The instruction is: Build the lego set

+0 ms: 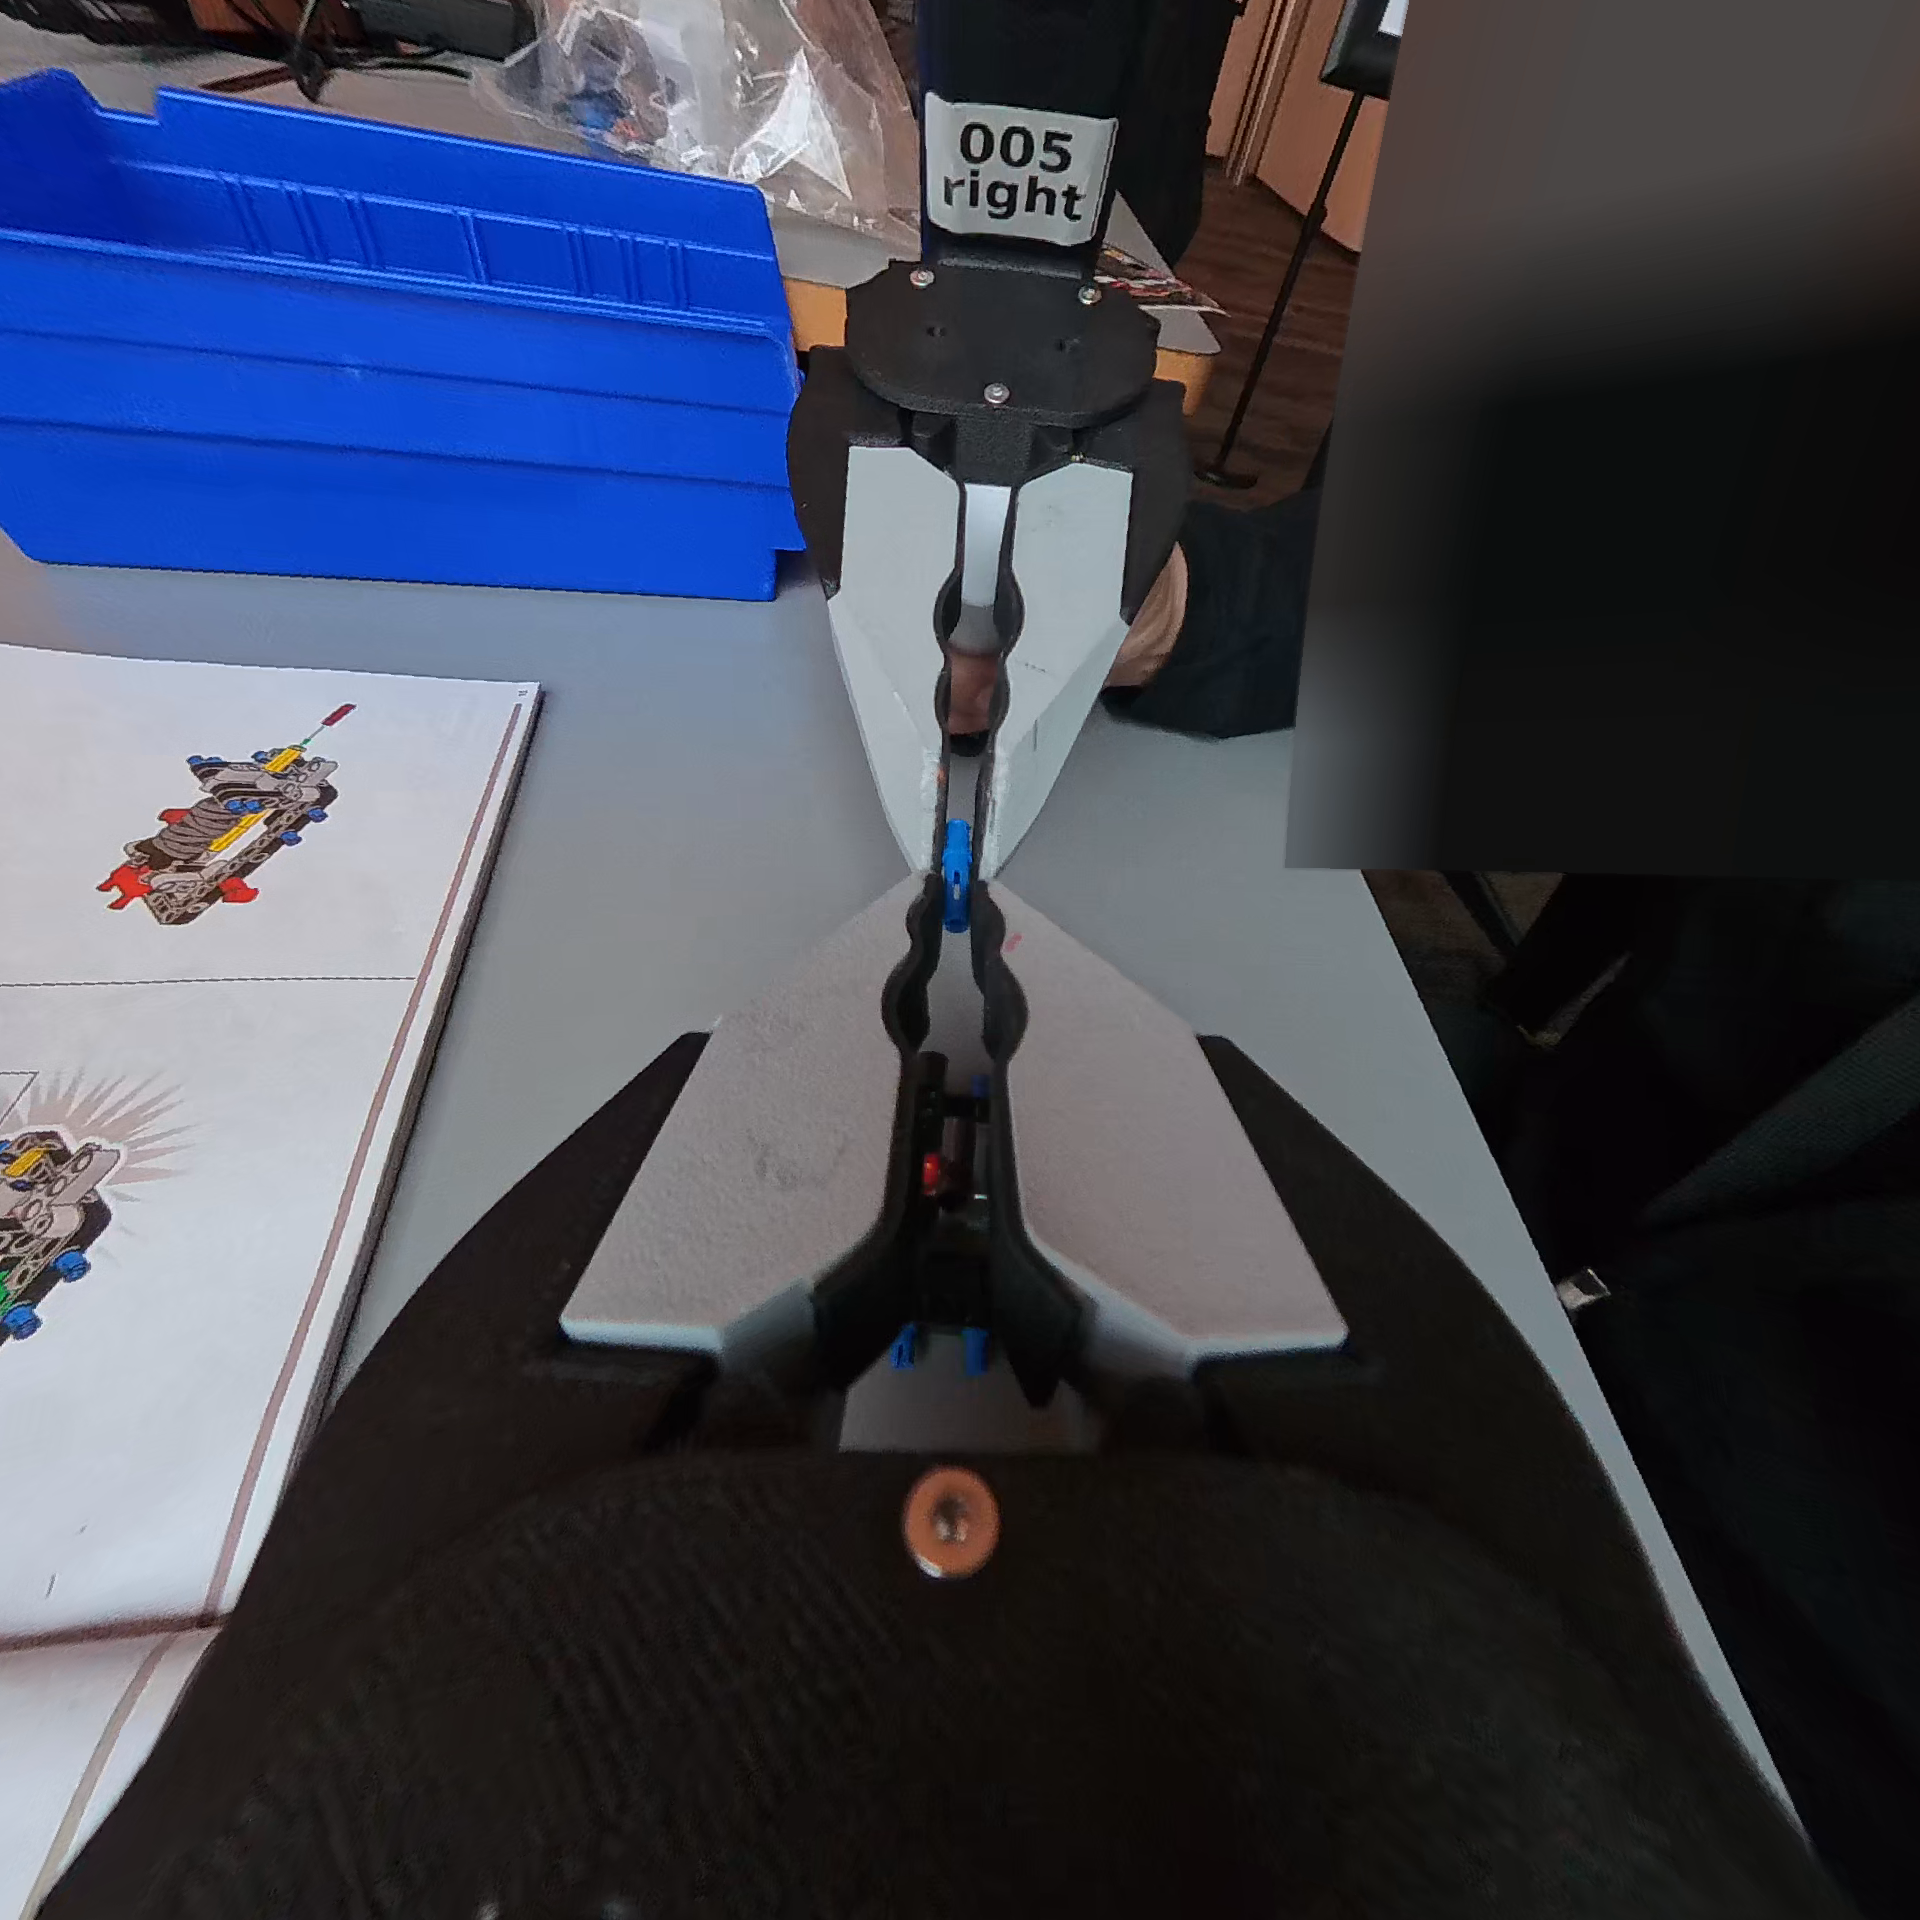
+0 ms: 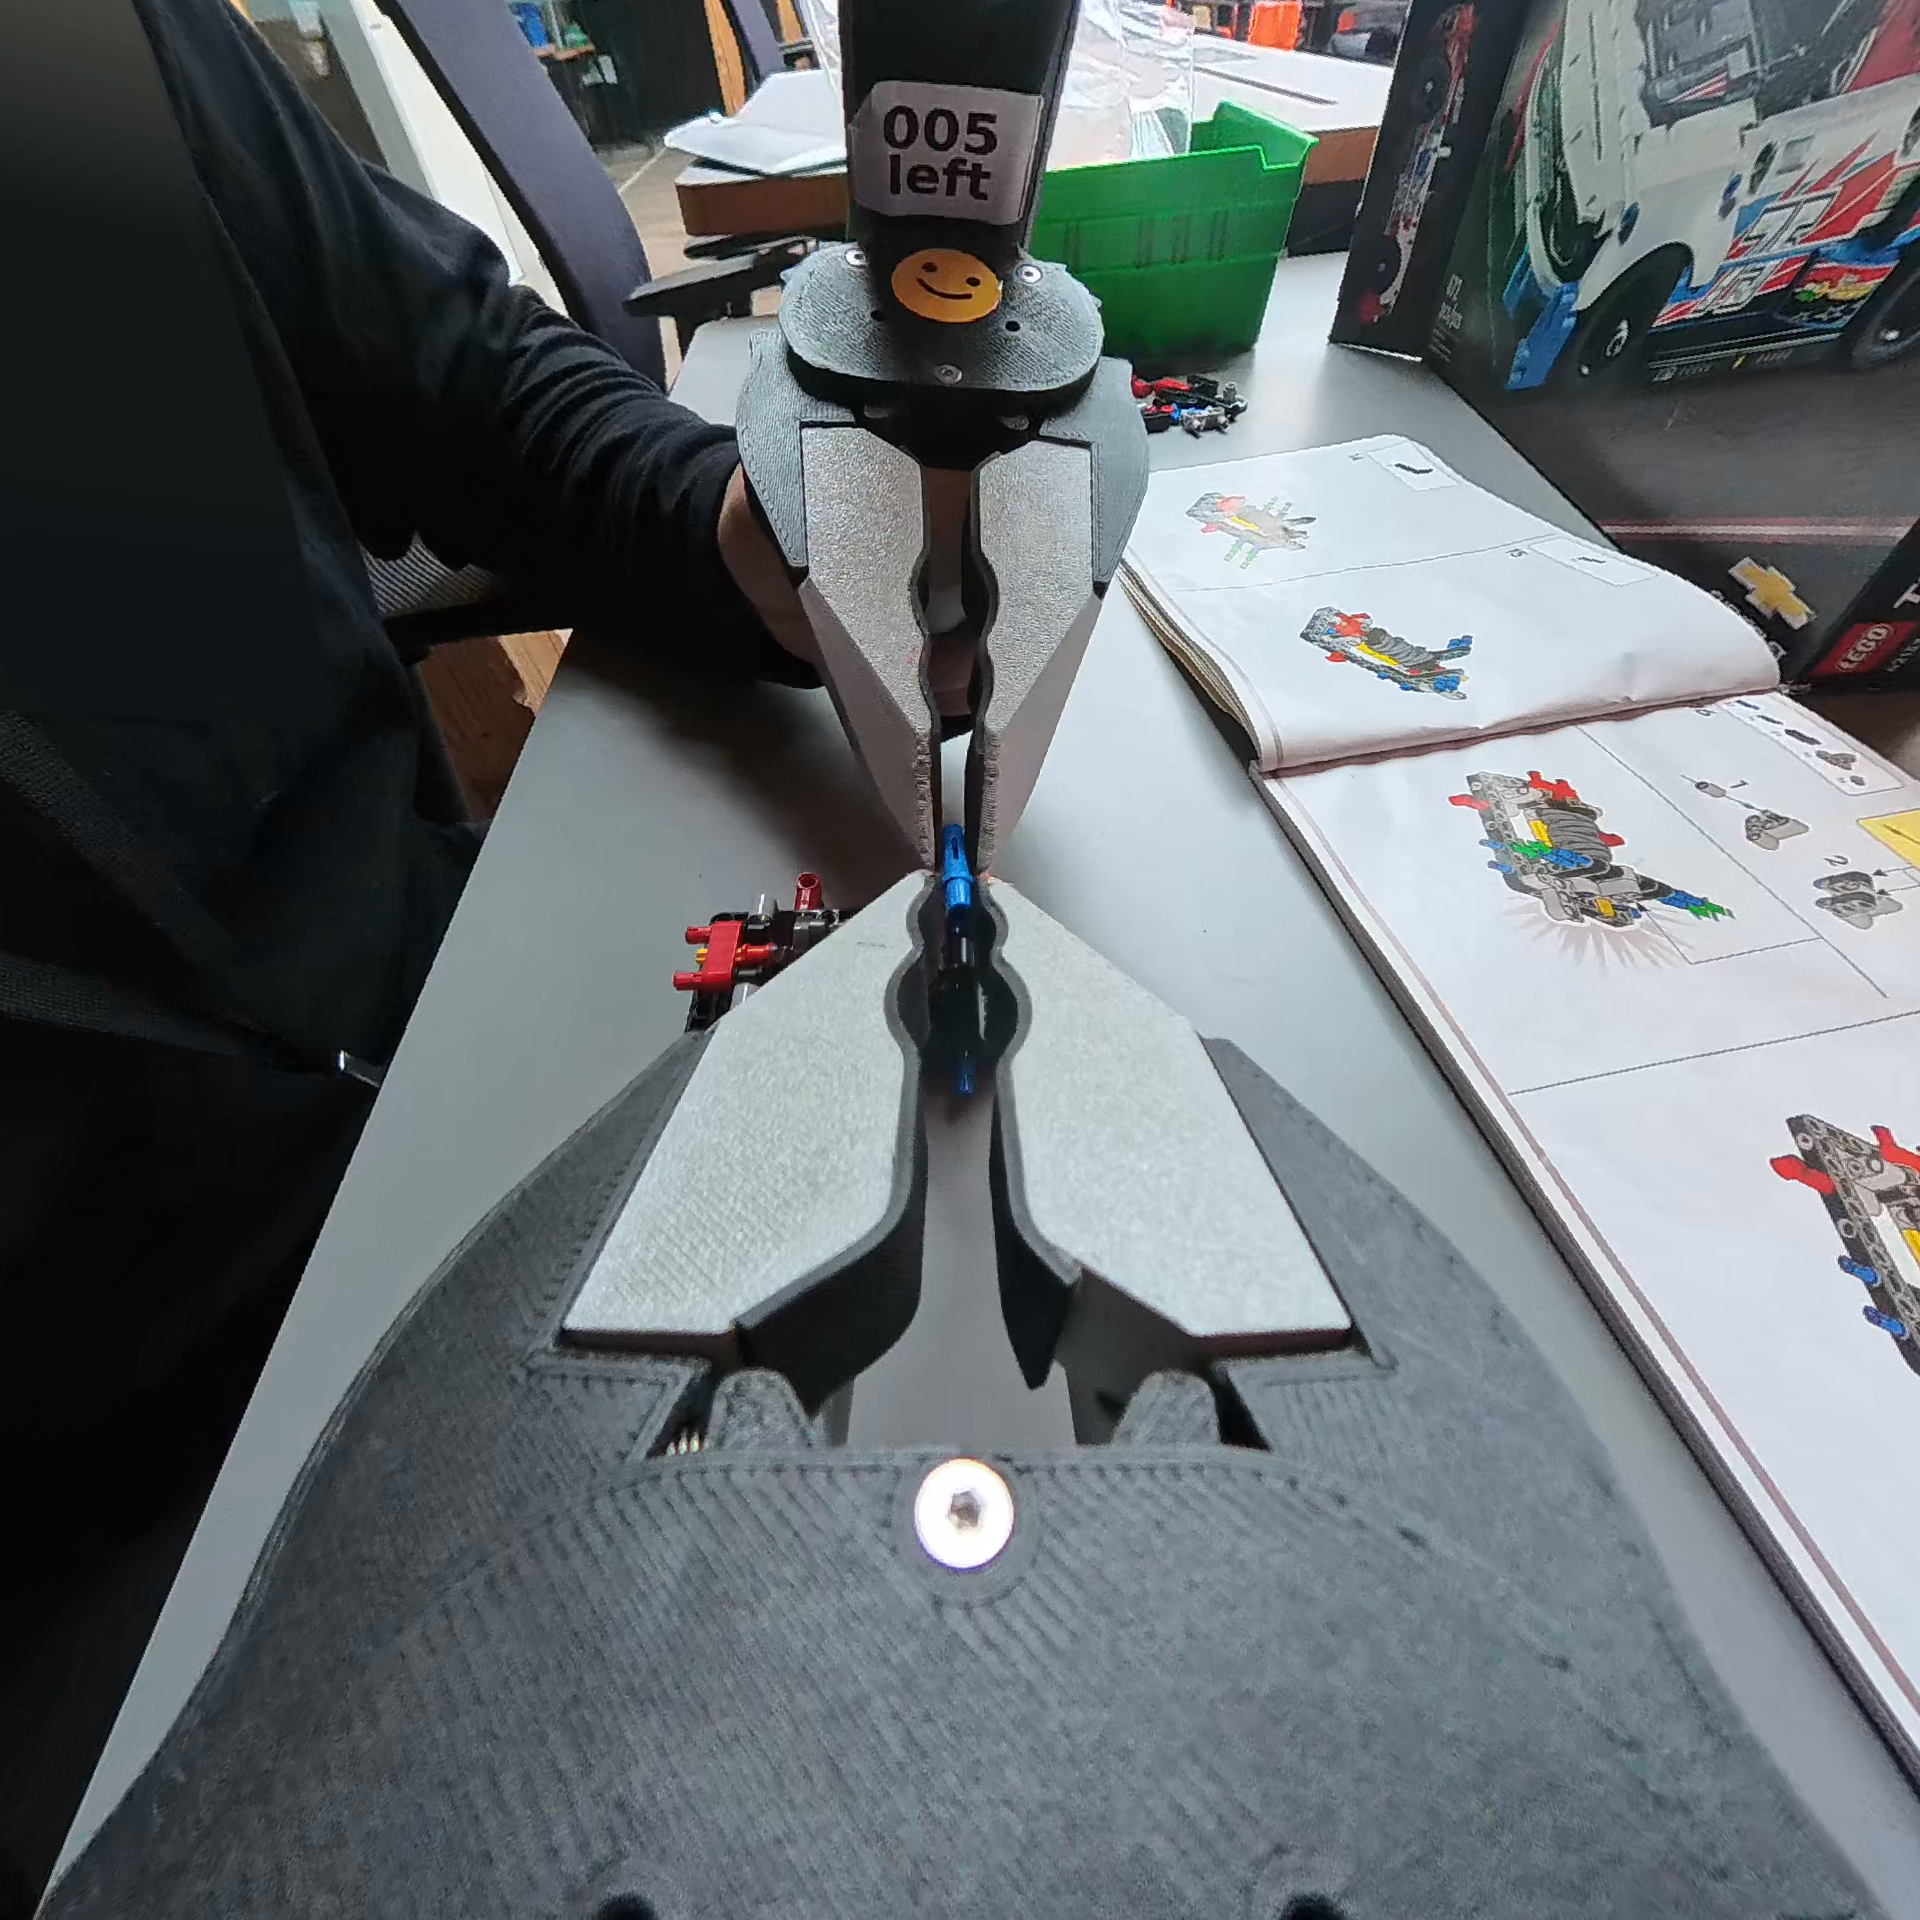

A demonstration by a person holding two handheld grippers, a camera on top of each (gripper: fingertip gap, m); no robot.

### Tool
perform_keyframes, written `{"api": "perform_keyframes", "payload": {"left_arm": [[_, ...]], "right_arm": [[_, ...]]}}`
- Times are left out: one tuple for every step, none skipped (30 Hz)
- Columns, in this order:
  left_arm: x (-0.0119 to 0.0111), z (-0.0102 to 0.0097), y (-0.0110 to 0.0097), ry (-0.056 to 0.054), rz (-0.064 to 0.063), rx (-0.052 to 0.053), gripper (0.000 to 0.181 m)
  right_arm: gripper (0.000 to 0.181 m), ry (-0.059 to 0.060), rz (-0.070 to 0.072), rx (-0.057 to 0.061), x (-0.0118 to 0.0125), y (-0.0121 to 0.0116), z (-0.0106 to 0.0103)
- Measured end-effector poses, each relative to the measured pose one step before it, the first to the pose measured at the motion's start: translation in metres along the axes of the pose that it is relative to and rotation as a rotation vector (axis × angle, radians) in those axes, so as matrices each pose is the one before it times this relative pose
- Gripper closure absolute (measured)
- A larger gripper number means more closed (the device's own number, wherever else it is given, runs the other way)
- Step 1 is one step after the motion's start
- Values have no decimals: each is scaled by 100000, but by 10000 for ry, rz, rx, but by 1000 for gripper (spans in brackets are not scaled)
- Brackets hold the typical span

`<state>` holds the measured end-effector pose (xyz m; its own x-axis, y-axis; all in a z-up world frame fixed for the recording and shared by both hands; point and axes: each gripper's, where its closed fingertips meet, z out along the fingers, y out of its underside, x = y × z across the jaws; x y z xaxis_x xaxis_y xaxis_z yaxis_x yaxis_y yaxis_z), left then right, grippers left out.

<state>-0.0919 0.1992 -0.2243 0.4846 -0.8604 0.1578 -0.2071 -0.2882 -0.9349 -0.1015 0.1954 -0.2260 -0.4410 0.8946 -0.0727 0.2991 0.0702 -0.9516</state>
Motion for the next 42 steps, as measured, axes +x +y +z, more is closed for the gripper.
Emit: {"api": "perform_keyframes", "payload": {"left_arm": [[-54,-38,-45,-31,-21,27,179],[8,-17,-26,12,-14,24,179],[6,2,14,17,-31,0,179],[-49,-1,25,-21,-40,-10,179],[-31,-1,18,-14,-29,-11,179],[-19,-8,-24,-13,-23,11,179],[-27,-28,-26,-16,-8,19,179],[-12,-15,11,4,-14,-10,179],[40,35,3,26,-21,4,179],[40,17,-34,20,-26,32,179],[1,-26,-50,-7,-14,32,179],[-17,-27,-30,-18,38,11,179],[15,11,27,-2,26,-20,179],[10,13,-12,1,-6,7,179],[33,-5,-22,9,1,23,179],[6,-6,-24,4,8,14,179],[-4,5,6,-6,-8,2,179],[2,-4,-23,3,-11,19,179],[-11,-19,-33,-12,-3,25,179],[-3,-8,-21,-8,-5,12,179],[14,-13,-26,10,-8,24,179],[-18,-24,-60,-18,-6,49,179],[-23,-12,-34,-19,7,24,179],[17,3,19,8,8,-6,179],[-23,-2,-9,-27,4,10,179],[13,6,-14,5,26,23,179],[36,13,36,25,8,-15,179],[-34,1,19,-16,2,-9,179],[-28,0,30,-14,8,-8,179],[75,21,51,55,-17,-33,179],[-6,13,6,-9,-39,-12,179],[-65,-16,-6,-58,28,6,179],[6,12,22,5,13,-12,179],[26,5,13,26,-34,-18,179],[-24,-3,-19,-10,-11,14,179],[3,-4,-18,-3,7,18,179],[15,14,60,14,8,-45,179],[-1,11,28,-11,23,-13,179],[11,12,-5,-5,12,5,179],[20,6,-12,4,-10,1,179],[-41,-21,-4,-27,-8,-1,179],[-27,-8,-9,-10,1,-1,179]], "right_arm": [[180,19,37,34,50,-48,10],[180,-3,21,17,7,-31,-4],[180,7,2,-1,9,12,2],[180,37,-13,-10,38,10,14],[180,44,-19,-4,36,15,9],[180,50,-16,20,45,-27,-15],[179,64,-21,62,59,-92,-30],[180,25,-29,102,2,-156,-47],[180,-11,-26,58,-39,-124,-56],[180,-2,-41,3,-29,-34,-27],[180,17,-30,-4,-10,8,1],[180,9,4,-14,10,23,15],[180,5,-10,-12,-8,17,-8],[180,11,-46,15,-11,-21,-18],[180,-5,-30,30,-16,-29,-18],[180,-17,22,13,-3,-16,-7],[180,-15,34,-3,8,-7,-8],[180,-6,14,12,-5,-23,-11],[180,7,-3,22,17,-18,5],[180,11,-14,10,-2,-19,-5],[180,14,-25,12,-3,-30,-10],[180,31,-21,28,27,-42,-1],[180,16,-6,17,22,-31,1],[179,-20,8,0,-24,11,-2],[179,-25,15,0,-14,9,-1],[178,-12,9,-4,-10,4,2],[177,-17,-11,-3,-34,3,6],[175,-21,-15,-4,-45,4,10],[177,-3,2,2,-15,-13,3],[180,36,9,13,58,-24,-11],[180,25,11,-9,54,18,5],[180,0,29,-26,38,55,16],[180,-17,23,-8,-5,18,1],[180,-13,-2,1,-16,18,6],[179,15,-9,-26,28,59,11],[179,24,-12,-53,34,99,21],[178,6,-21,-37,0,59,22],[179,4,-11,-10,-5,13,1],[179,-5,-3,19,-14,-40,-10],[179,-15,11,19,-15,-22,-4],[180,-16,29,-6,6,13,8],[180,-14,26,-3,11,18,13]]}}
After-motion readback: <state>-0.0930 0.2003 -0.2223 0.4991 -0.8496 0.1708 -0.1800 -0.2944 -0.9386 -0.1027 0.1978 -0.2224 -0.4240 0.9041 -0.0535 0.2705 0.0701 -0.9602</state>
